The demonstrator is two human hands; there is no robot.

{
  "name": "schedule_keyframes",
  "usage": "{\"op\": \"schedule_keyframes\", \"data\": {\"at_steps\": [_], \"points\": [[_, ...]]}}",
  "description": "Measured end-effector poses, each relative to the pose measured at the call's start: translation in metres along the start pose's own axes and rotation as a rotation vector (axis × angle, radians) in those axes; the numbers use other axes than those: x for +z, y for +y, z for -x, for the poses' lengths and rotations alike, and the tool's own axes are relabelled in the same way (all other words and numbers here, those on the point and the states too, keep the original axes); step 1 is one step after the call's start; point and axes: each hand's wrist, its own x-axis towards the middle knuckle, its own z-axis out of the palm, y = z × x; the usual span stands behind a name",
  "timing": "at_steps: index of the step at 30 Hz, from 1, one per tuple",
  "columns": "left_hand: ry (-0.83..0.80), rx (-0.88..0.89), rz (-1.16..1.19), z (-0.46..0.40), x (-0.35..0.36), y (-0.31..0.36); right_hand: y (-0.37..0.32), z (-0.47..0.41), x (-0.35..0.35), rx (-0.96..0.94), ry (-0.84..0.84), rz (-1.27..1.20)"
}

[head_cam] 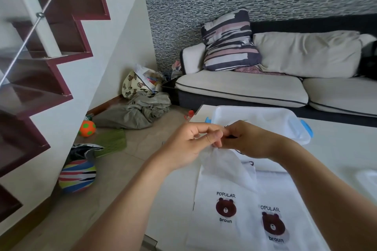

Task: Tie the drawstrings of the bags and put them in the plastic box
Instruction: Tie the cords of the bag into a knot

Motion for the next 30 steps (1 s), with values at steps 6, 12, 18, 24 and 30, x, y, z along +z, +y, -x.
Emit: {"op": "schedule_keyframes", "data": {"at_steps": [6, 12, 18, 24, 30], "points": [[0.164, -0.02, 0.053, 0.002, -0.002, -0.004, 0.0, 0.0, 0.004, -0.005, 0.002, 0.068], [0.168, -0.101, 0.121, 0.001, -0.001, -0.009, 0.001, 0.008, -0.006, 0.012, 0.059, -0.163], [0.244, -0.177, 0.176, -0.002, 0.007, -0.005, -0.001, 0.002, 0.002, -0.01, 0.178, -0.104], [0.304, -0.244, 0.114, -0.003, 0.017, -0.006, -0.003, 0.003, 0.004, -0.157, 0.195, -0.267], [0.277, -0.227, 0.091, -0.002, 0.023, -0.004, -0.006, 0.01, -0.001, -0.218, 0.198, -0.277]]}}
